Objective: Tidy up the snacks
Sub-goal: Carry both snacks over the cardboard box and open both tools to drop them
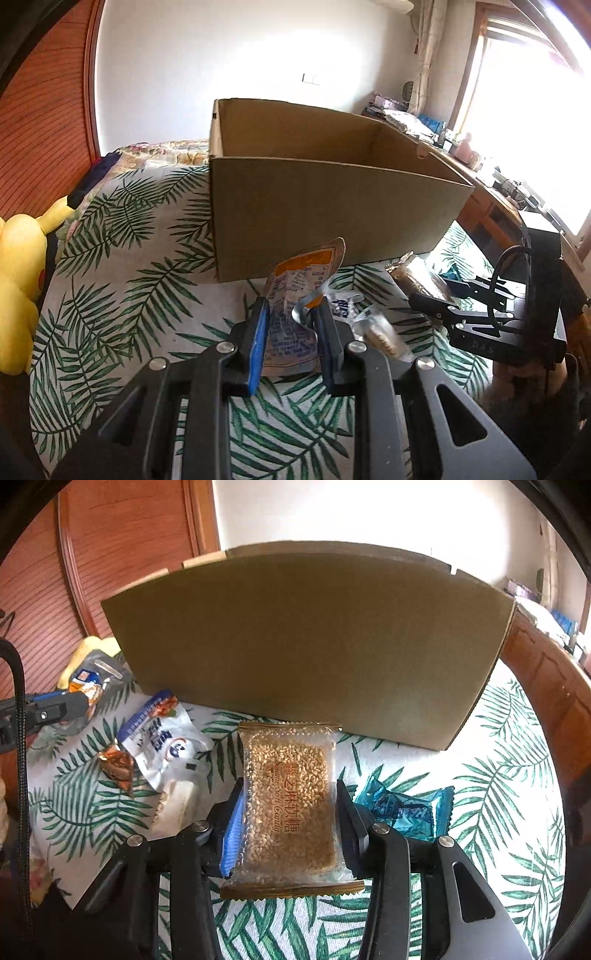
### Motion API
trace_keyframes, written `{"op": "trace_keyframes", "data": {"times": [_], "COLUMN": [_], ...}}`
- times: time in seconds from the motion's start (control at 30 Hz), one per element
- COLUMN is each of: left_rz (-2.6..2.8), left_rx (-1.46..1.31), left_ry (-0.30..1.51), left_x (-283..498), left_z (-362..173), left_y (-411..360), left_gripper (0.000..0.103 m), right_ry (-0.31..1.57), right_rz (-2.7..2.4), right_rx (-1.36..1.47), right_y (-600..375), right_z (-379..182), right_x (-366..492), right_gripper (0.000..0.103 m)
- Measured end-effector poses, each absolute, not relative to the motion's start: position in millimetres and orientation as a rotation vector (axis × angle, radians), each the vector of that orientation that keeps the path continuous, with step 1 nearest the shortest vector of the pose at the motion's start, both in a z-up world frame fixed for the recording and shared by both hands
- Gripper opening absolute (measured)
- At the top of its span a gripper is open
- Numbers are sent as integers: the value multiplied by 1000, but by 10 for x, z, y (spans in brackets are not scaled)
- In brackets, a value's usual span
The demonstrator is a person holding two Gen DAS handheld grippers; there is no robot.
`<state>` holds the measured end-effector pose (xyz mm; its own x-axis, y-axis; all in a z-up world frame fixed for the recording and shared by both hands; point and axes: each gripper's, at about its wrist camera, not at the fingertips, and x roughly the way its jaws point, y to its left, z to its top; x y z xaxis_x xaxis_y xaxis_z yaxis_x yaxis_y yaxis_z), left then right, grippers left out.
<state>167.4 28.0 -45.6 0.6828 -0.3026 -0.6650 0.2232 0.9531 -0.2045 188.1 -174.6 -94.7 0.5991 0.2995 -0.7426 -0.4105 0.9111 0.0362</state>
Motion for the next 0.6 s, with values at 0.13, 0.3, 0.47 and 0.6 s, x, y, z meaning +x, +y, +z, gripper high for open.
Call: {"op": "trace_keyframes", "data": {"times": [0.13,0.3,0.47,0.6], "left_rz": [-313,-330,-360,-382], "left_rx": [-105,-99,-93,-76], "left_ry": [751,726,692,664], "left_x": [1663,1686,1724,1762], "left_z": [-390,-290,-162,-41], "left_y": [208,138,57,4], "left_gripper": [22,22,22,22], "right_ry": [795,736,689,644], "right_rz": [419,425,399,394], "right_rx": [-126,-95,-73,-59], "right_y": [-1821,-1915,-1969,-2006], "right_z": [-842,-689,-518,-350], "right_x": [1822,1740,1731,1714], "right_gripper": [44,44,44,44]}}
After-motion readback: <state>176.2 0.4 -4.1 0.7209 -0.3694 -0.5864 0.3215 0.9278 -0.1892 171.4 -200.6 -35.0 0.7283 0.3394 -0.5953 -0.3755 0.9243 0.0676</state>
